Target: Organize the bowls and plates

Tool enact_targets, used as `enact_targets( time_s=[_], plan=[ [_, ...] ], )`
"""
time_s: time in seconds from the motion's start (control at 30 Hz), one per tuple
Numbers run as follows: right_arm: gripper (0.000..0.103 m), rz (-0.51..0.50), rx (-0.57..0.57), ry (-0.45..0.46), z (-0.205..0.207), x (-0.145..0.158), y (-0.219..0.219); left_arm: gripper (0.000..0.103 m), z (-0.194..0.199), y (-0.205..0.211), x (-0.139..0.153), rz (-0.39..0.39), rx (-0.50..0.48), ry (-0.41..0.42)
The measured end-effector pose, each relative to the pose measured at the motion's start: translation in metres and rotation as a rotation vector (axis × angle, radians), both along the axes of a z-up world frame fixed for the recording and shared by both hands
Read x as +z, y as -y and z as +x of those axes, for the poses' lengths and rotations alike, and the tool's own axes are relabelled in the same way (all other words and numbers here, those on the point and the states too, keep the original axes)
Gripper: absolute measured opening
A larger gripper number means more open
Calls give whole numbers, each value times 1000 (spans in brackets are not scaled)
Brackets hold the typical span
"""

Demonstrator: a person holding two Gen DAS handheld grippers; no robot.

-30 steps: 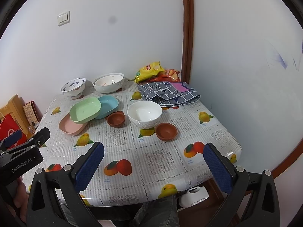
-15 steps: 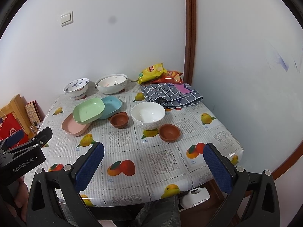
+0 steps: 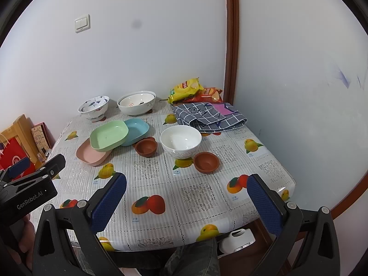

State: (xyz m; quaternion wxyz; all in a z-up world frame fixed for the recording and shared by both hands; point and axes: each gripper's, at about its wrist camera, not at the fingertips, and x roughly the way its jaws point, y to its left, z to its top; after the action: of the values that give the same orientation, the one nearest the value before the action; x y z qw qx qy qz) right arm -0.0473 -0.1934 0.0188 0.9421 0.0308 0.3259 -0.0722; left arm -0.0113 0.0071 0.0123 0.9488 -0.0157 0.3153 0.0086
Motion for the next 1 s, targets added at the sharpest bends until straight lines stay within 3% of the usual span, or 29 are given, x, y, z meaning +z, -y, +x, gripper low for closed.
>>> enact_targets(
  time_s=[1.0],
  plan=[
    [103,4,41,31,1,15,-14,103,0,-6,16,7,14,19]
  ],
)
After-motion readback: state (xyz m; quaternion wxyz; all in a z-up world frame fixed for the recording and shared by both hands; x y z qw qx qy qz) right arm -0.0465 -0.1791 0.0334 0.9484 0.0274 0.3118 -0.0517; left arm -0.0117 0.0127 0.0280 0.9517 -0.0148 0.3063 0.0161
